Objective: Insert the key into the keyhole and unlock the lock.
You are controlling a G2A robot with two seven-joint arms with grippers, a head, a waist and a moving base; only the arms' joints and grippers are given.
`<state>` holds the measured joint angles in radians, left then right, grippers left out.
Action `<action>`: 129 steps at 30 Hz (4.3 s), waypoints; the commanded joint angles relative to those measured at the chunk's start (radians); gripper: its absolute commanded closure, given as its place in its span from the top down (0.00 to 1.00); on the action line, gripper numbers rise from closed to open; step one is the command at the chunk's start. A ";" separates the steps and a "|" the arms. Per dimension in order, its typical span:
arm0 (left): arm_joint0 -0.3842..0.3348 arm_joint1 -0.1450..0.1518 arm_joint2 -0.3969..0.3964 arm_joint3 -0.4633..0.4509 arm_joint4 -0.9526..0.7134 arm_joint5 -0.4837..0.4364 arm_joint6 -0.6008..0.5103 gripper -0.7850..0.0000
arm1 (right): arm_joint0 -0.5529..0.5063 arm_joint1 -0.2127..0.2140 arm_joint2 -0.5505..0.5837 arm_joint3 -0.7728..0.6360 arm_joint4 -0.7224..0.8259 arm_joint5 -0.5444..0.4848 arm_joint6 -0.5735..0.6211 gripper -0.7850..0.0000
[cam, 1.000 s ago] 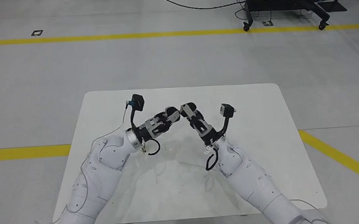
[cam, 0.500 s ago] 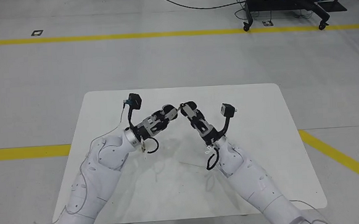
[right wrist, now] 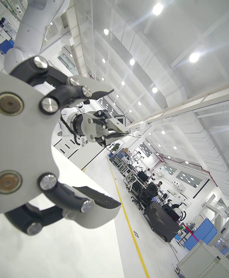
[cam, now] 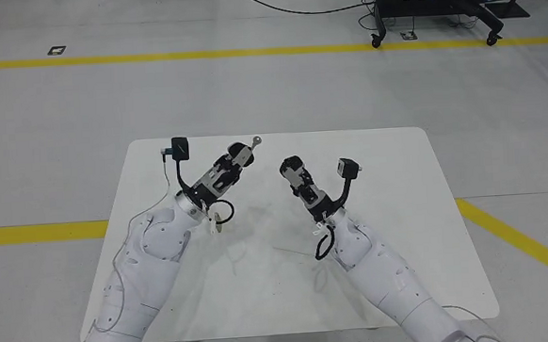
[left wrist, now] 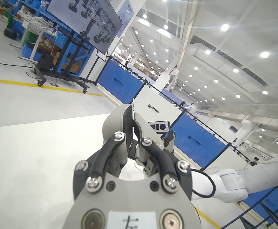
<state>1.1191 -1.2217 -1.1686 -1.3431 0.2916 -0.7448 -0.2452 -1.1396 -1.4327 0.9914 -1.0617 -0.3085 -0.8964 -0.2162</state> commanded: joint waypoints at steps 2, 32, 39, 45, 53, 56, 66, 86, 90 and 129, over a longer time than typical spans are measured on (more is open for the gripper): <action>0.023 0.009 -0.018 -0.002 0.058 -0.022 -0.035 0.00 | 0.005 0.009 0.009 -0.014 -0.058 0.011 0.066 1.00; -0.012 0.197 0.076 -0.155 -0.435 0.020 -0.850 0.00 | 0.035 0.201 0.074 -0.158 0.339 -0.056 1.084 0.48; -0.038 0.221 0.123 -0.133 -0.437 0.010 -0.840 0.00 | 0.045 0.210 0.035 -0.158 0.363 -0.053 1.087 0.42; -0.057 0.236 0.148 -0.119 -0.437 -0.006 -0.824 0.00 | 0.050 0.220 0.002 -0.167 0.383 -0.053 1.087 0.36; -0.070 0.251 0.165 -0.112 -0.431 -0.022 -0.808 0.00 | 0.057 0.234 -0.031 -0.173 0.404 -0.056 1.084 0.23; -0.074 0.254 0.173 -0.112 -0.427 -0.026 -0.804 0.00 | 0.060 0.238 -0.044 -0.173 0.413 -0.054 1.085 0.24; -0.084 0.261 0.189 -0.105 -0.417 -0.054 -0.776 0.23 | 0.073 0.249 -0.074 -0.161 0.442 -0.059 1.081 0.00; -0.107 0.260 0.156 -0.162 -0.322 -0.017 -0.665 1.00 | -0.080 0.319 0.188 -0.215 0.343 -0.116 0.849 0.00; -0.139 0.277 0.087 -0.283 -0.208 0.092 -0.715 1.00 | -0.080 0.319 0.188 -0.215 0.343 -0.116 0.849 0.00; -0.169 0.308 0.335 -0.325 0.474 0.790 -0.956 0.63 | -0.080 0.319 0.188 -0.215 0.343 -0.116 0.849 0.00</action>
<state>0.9516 -0.9125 -0.8346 -1.6691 0.7633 0.0431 -1.2013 -1.2196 -1.1136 1.1795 -1.2767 0.0346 -1.0123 0.6325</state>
